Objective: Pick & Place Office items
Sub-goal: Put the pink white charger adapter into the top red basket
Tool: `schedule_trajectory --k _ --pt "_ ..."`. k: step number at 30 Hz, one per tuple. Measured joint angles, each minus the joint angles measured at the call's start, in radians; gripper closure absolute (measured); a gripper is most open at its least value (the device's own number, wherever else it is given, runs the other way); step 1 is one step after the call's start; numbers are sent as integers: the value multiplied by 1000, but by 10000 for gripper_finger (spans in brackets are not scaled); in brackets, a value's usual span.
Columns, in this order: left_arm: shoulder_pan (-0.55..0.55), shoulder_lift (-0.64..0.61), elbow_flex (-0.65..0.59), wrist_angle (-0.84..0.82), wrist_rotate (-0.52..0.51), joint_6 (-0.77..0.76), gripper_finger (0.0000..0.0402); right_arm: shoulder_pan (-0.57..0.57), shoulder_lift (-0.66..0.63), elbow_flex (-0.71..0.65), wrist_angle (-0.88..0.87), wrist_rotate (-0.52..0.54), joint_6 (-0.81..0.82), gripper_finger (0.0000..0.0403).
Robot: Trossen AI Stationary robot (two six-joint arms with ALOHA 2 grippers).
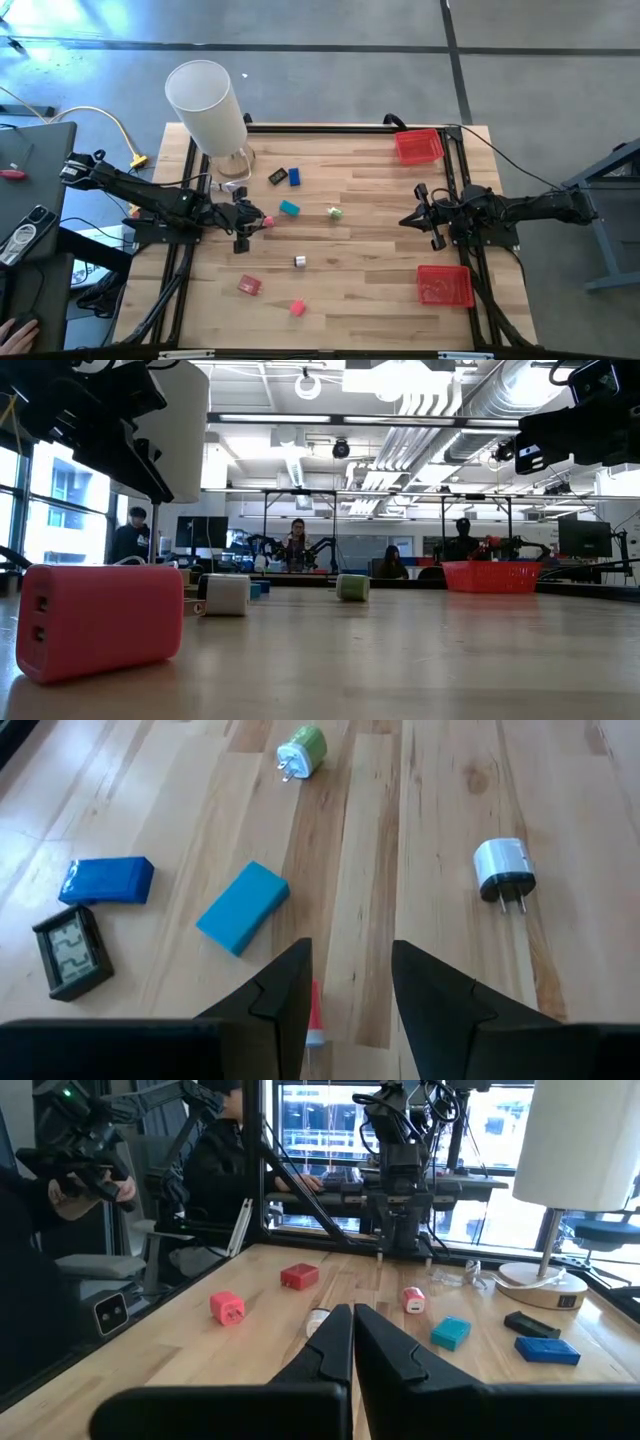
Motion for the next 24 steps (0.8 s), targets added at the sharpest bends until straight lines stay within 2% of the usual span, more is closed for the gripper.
schedule_trajectory --k 6,9,19,24 --pt "0 0 0 -3 7 45 269 0 0 0 0 0 0 401" --pt "0 0 0 -3 8 39 253 0 0 0 0 0 0 400" --pt "14 57 -4 -13 -25 21 102 0 0 0 0 0 0 400" --pt "32 115 -4 -8 -27 19 63 0 0 0 0 0 0 400"
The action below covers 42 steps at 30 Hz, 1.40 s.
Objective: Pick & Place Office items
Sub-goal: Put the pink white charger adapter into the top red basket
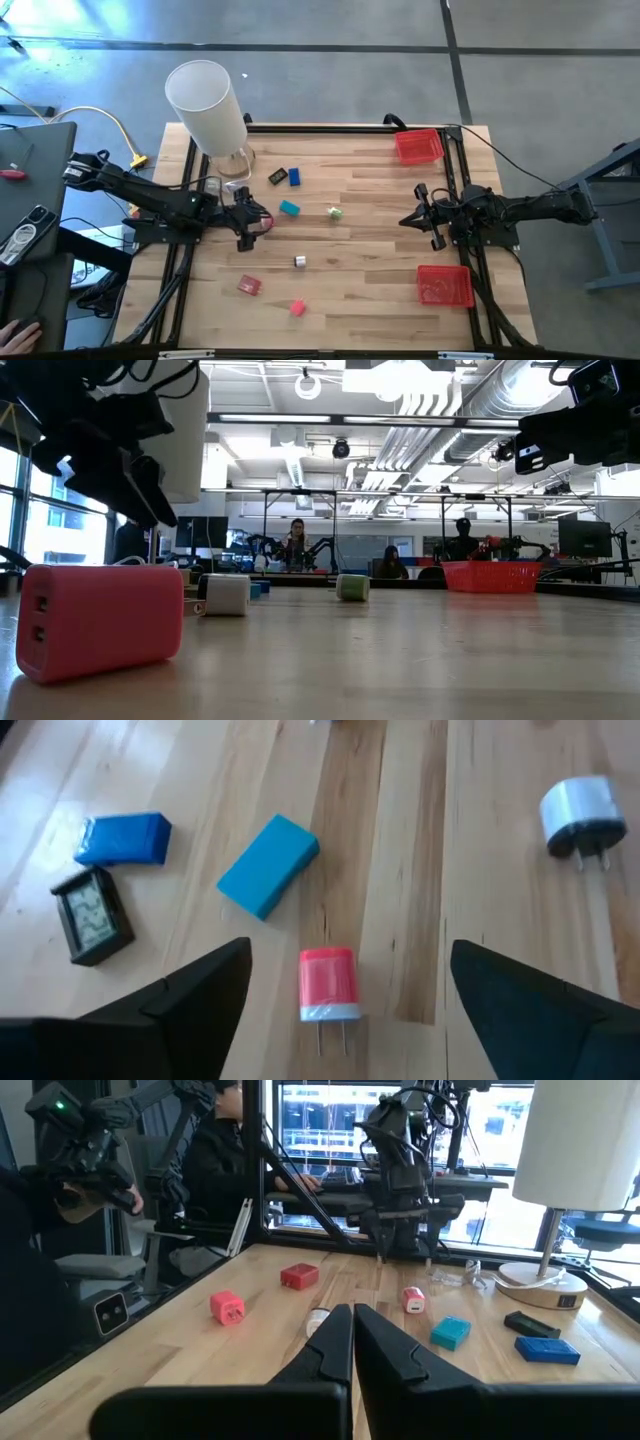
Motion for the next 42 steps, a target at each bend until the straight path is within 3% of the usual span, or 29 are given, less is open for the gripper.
schedule_trajectory --k 42 --pt "1 280 1 30 -2 -19 59 0 0 0 0 0 -1 400"
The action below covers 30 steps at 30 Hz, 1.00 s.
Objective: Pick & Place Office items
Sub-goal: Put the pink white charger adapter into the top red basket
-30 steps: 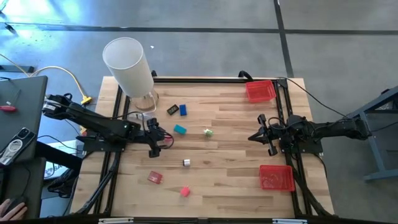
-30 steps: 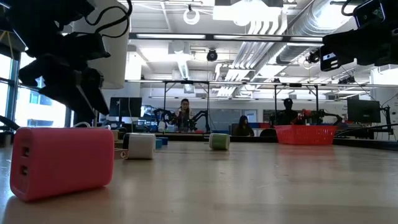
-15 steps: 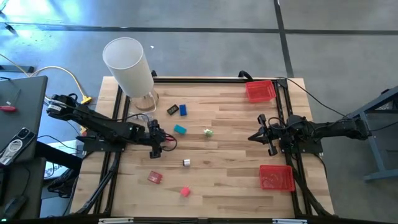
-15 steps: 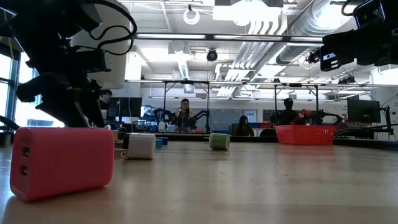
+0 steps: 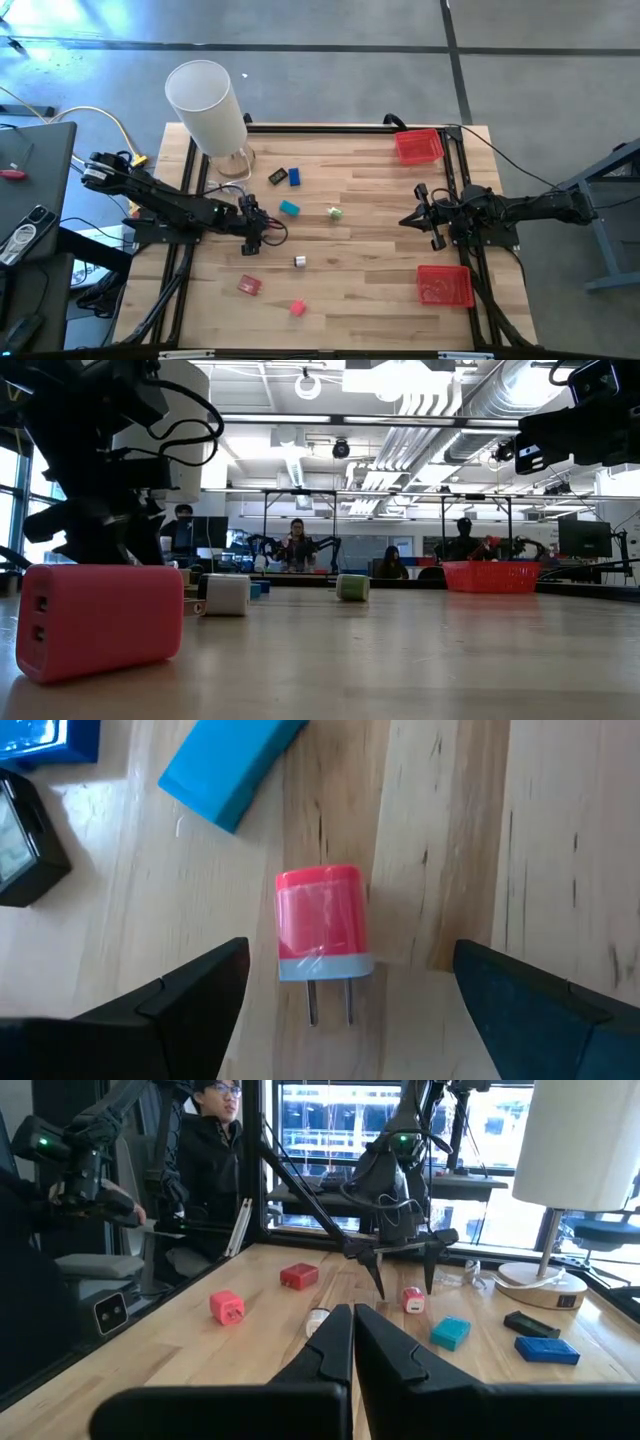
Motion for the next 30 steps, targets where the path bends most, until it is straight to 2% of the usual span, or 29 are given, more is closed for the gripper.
schedule_trajectory --k 4,8,14,21,30 --pt "0 0 0 -15 0 -3 59 0 0 0 0 0 0 401" --pt "-1 0 1 -53 47 -108 59 0 0 0 0 0 0 401" --pt "16 -2 2 -80 61 -118 59 0 0 0 0 2 0 401" --pt "34 -2 3 -83 67 -80 59 0 0 0 1 79 0 401" --pt "9 -20 -7 -81 49 -80 59 0 0 0 1 76 7 401"
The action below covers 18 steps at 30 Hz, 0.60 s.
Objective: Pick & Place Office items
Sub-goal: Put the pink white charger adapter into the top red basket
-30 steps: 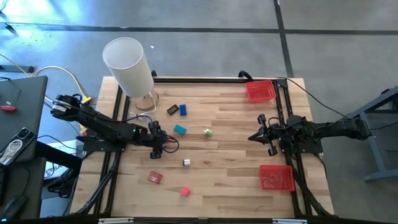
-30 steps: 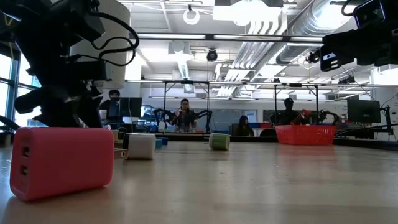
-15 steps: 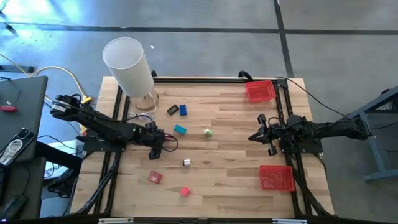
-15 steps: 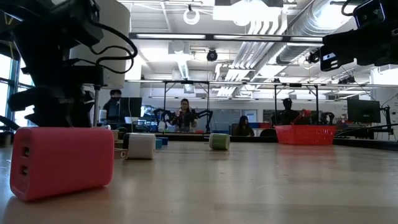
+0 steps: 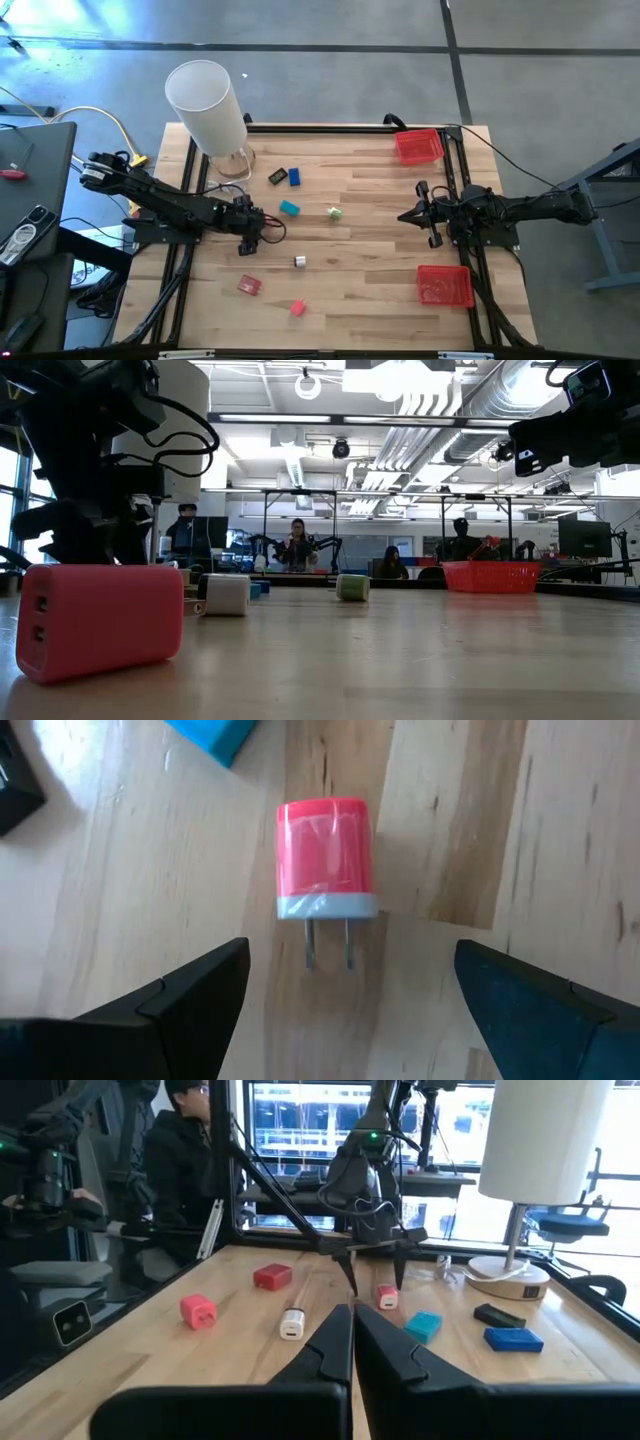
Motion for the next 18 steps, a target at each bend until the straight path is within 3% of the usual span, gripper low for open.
schedule_trajectory --k 18 --pt "-5 -167 -234 258 45 -26 59 0 0 0 -1 2 -1 400"
